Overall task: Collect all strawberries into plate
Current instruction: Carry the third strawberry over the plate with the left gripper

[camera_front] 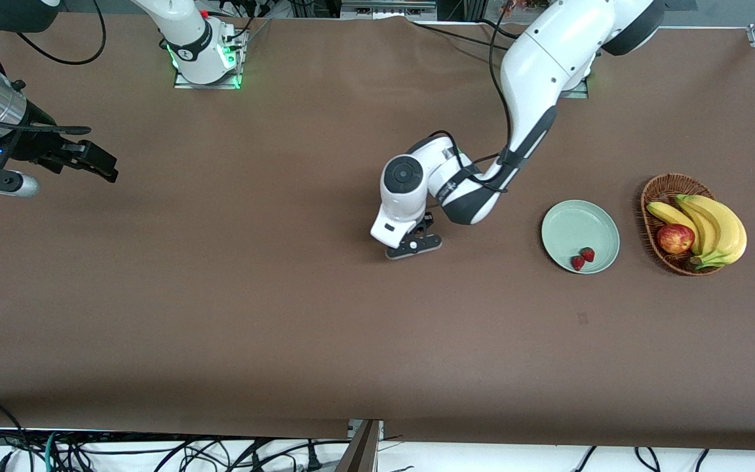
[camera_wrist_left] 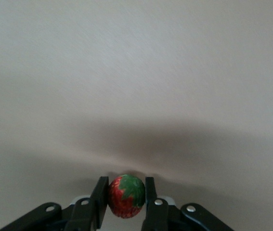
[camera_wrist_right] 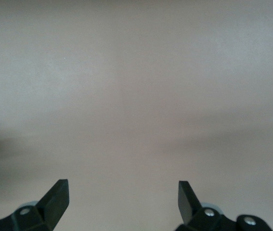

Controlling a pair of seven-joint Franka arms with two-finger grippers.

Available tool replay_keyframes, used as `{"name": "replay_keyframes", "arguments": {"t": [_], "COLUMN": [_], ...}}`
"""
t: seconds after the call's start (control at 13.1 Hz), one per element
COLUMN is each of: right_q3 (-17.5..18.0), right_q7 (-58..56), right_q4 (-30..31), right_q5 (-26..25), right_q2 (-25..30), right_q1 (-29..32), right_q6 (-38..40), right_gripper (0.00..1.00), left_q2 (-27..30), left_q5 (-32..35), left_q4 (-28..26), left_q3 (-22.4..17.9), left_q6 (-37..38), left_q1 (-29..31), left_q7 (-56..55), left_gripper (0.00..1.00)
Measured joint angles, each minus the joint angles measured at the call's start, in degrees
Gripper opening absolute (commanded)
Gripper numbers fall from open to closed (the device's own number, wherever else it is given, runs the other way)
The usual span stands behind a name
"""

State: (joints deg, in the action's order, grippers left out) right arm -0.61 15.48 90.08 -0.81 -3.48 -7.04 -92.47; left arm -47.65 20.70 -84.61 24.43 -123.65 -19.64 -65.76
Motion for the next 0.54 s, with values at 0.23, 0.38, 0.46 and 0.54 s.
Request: {"name": "replay_keyframes", "arguments": {"t": [0.23,0.38,0.46,0.54], "right_q3": [0.1,0.2,0.2,0.2], "right_q7": [0.0,0.0,0.0,0.0], "right_q4": [0.0,0.0,-0.1,-0.1], "right_q5": [0.0,0.0,0.0,0.0], "right_q2": [-0.1,-0.2,-0.2,-0.2], "right_q1": [0.0,0.0,0.0,0.0], "right_q6": [0.1,0.1,0.1,0.1], "right_gripper": [1.0,1.0,1.0,1.0], "left_q2": [4.1,6.3,7.3,8.3], "left_q5": [-1.6,-1.7,-1.7,-1.7], "left_q4": [0.5,-0.9,-2.6,-4.8], "left_q3": [5.7,9.6,10.6,11.1], "left_q6": [10.8,16.5,17.2,17.3], "left_q1": [13.8,25.3,30.0,33.8], "left_q7": [10.9,20.5,24.9,28.8], "left_gripper": [0.27,0.27,0.27,0.27]}}
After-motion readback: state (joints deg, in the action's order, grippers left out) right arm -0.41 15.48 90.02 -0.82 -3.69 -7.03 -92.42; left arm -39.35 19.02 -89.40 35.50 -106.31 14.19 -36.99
